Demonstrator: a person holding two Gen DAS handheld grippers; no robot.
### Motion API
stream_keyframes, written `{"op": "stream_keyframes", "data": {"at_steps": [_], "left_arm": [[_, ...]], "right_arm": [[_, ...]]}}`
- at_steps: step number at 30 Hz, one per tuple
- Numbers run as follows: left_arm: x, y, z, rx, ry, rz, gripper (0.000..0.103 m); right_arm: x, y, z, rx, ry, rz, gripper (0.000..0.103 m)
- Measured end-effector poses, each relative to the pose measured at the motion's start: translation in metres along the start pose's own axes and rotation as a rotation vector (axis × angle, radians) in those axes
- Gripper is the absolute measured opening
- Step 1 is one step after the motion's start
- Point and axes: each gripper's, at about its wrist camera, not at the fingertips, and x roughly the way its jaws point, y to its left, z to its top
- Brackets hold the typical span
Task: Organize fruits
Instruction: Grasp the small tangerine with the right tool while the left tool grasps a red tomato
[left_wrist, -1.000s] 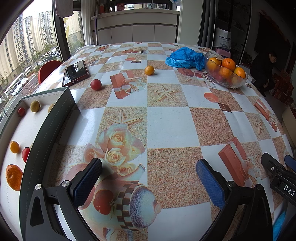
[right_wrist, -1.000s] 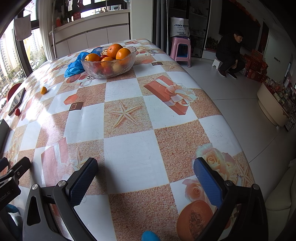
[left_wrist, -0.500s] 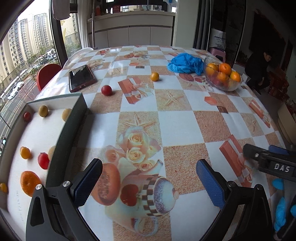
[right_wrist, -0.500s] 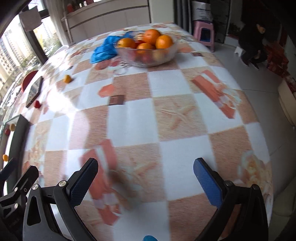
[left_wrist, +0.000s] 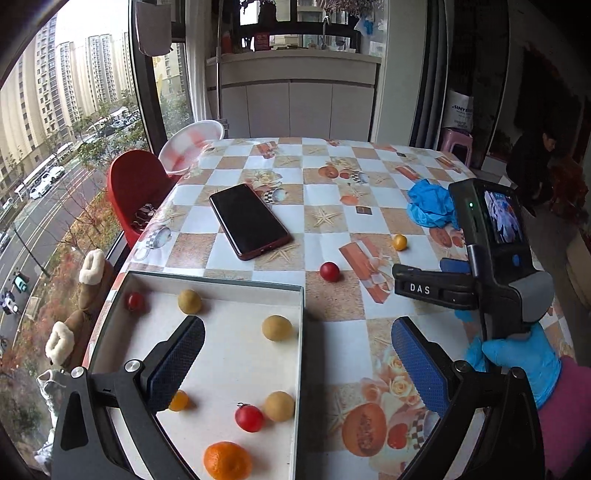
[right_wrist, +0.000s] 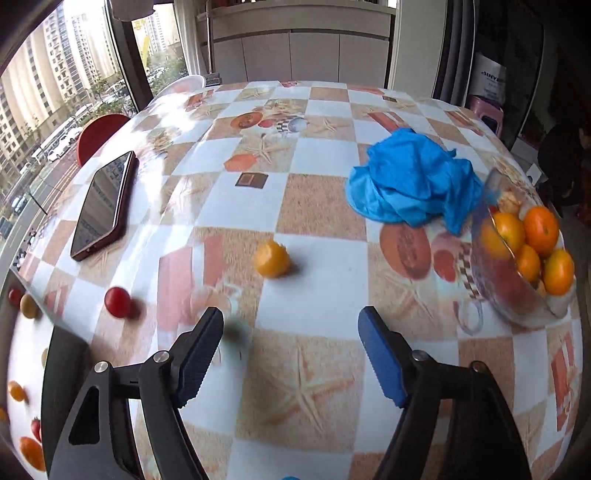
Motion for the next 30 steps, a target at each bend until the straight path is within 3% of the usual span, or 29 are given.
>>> {"op": "stream_keyframes", "data": {"at_steps": [3, 4, 5, 6, 10, 12, 19, 22, 26, 28, 30], "left_arm": [[0.014, 0.004, 0.003, 0.011, 0.022, 0.014, 0.102], [0.018, 0.003, 0.004, 0.016, 0.027, 0.018, 0.102], [0.022, 0.001, 0.006, 0.021, 0.032, 0.019, 0.101], [0.025, -0.002, 0.007, 0.025, 0.034, 0.016, 0.101], [0.037, -0.022, 0.016, 0.060, 0.026, 0.008, 0.101], [0.045, -0.035, 0.021, 0.084, 0.026, 0.003, 0.088], [0.096, -0.069, 0.039, 0.124, 0.082, 0.040, 0.088], [0.121, -0.073, 0.042, 0.133, 0.127, 0.109, 0.088], [0.145, -0.063, 0.035, 0.082, 0.208, 0.139, 0.088], [0.145, -0.061, 0.034, 0.059, 0.193, 0.134, 0.087], [0.143, -0.065, 0.033, 0.056, 0.187, 0.102, 0.060]], "right_arm": [[0.003, 0.006, 0.004, -0.016, -0.036, -0.017, 0.067], [0.001, 0.007, 0.003, -0.021, -0.048, -0.014, 0.052], [-0.002, 0.007, 0.002, -0.030, -0.054, -0.004, 0.025], [-0.003, 0.006, 0.002, -0.030, -0.053, 0.010, 0.017], [-0.017, -0.021, -0.008, 0.036, -0.068, 0.105, 0.017], [-0.029, -0.036, -0.017, 0.049, -0.075, 0.126, 0.017], [-0.074, -0.082, -0.062, 0.097, -0.093, 0.157, 0.017], [-0.083, -0.095, -0.077, 0.127, -0.087, 0.176, 0.017], [-0.090, -0.102, -0.095, 0.141, -0.084, 0.192, 0.017], [-0.093, -0.104, -0.102, 0.150, -0.081, 0.203, 0.017], [-0.096, -0.105, -0.107, 0.155, -0.077, 0.209, 0.017]]}}
